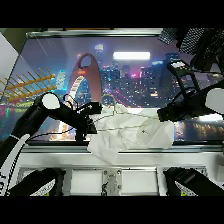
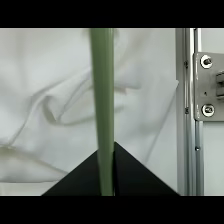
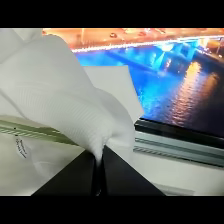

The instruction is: Fold the clothes and pants, and hang the long-sleeved shirts on hangers.

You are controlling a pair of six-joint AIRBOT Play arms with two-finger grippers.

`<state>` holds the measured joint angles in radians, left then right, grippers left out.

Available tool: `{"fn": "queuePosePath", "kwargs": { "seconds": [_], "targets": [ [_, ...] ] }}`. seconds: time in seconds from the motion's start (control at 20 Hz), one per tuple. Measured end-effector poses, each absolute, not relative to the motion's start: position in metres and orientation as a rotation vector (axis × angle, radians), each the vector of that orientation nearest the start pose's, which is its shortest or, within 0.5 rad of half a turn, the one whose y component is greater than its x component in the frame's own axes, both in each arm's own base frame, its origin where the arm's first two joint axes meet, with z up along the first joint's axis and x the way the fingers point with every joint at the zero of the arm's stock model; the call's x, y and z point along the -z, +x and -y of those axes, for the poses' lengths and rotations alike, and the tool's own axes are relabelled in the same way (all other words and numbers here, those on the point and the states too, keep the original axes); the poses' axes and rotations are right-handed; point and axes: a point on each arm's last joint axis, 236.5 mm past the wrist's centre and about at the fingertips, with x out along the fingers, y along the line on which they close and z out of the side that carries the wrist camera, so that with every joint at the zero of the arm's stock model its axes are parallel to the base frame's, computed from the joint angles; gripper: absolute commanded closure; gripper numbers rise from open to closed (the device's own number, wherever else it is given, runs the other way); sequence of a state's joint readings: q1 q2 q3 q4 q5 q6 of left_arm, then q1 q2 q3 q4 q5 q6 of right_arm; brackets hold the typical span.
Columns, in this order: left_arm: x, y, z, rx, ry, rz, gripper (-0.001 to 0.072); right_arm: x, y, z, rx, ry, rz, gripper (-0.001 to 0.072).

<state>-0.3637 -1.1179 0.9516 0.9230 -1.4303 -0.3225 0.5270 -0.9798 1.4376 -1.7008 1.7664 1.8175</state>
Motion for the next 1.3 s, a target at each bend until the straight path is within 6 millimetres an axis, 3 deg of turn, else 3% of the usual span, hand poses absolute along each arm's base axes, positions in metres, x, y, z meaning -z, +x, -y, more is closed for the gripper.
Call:
{"fn": "queuePosePath", "kwargs": {
  "seconds": [0.15, 0.3, 0.6, 0.9, 1.3],
  "targets": [
    [-0.032, 0.201, 0.228, 1.562, 0.6, -0.941, 0.0699, -0.168, 0.25, -0.11, -0.168, -0.201, -1.248, 0.0694],
    [-0.032, 0.2, 0.231, 1.567, 0.607, -0.933, 0.0699, -0.171, 0.252, -0.124, -0.213, -0.224, -1.207, 0.0694],
    [-0.033, 0.201, 0.235, 1.566, 0.608, -0.917, 0.0698, -0.169, 0.242, -0.177, -0.372, -0.277, -1.162, 0.0694],
    [-0.032, 0.202, 0.235, 1.564, 0.61, -0.917, 0.0698, -0.176, 0.235, -0.237, -0.541, -0.215, -1.082, 0.0695],
    [-0.033, 0.202, 0.236, 1.562, 0.602, -0.914, 0.0698, -0.192, 0.23, -0.29, -0.695, -0.079, -1.008, 0.0694]
  ]
}}
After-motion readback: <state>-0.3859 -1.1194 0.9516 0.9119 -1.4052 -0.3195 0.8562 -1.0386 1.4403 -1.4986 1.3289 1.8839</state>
